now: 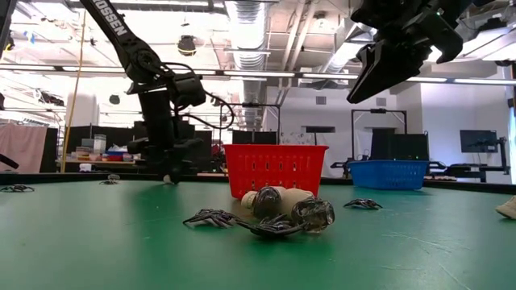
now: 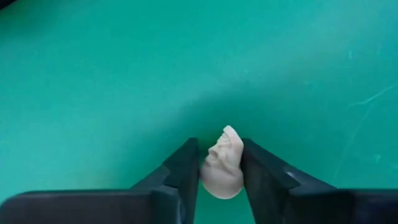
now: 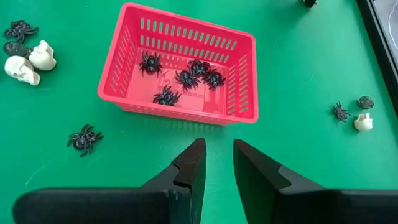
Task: Sort Halloween decoration
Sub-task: Put the white skull toy into the yellow bin
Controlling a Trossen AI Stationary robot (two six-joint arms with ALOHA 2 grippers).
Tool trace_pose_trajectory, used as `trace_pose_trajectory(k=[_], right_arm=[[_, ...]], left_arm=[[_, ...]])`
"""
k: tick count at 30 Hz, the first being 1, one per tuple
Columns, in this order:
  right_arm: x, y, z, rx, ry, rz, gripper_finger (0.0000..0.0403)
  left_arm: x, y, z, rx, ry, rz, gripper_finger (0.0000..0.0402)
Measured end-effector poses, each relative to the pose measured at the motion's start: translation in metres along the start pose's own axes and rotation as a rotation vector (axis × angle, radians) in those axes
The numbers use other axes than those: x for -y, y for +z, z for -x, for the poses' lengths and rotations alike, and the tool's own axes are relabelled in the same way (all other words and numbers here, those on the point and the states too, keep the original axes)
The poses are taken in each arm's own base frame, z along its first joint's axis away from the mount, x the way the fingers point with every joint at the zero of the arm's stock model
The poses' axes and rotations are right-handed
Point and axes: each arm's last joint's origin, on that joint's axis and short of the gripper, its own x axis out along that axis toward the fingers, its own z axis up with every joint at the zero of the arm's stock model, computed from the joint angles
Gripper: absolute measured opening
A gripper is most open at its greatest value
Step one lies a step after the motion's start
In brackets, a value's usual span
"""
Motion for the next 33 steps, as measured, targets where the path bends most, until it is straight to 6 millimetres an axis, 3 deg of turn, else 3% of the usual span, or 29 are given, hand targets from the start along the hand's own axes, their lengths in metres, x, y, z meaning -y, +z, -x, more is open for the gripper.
trace_pose_trajectory(k=[5,13,20,26,33], right_arm=[[0.0,0.0,0.0,-0.001,0.0,0.001,0.0111],[0.0,-0.001,0.0,-0.007,0.0,0.002,0.0111],[0.0,-0.001,0.0,-0.013,0.0,0.004,0.0111],[0.0,-0.001,0.0,-0.014,0.0,0.001,0.0111],[0.0,-0.001,0.0,-0.012,0.0,0.001,0.0111]], left_arm=[[-0.001,-0.001,0.002,-0.028,0.015,-0.006,0.0061],[0.002,0.001,0.013,-0.07,-0.043,-0.032,0.0065],[0.006,-0.008,0.063,-0.116,-0.214,-0.076,0.0057],[0.02,-0.049,0.125,-0.239,-0.331,-0.151,0.0058],[0.043,-0.13,0.176,-0.345,-0.505,-0.137,0.0059]])
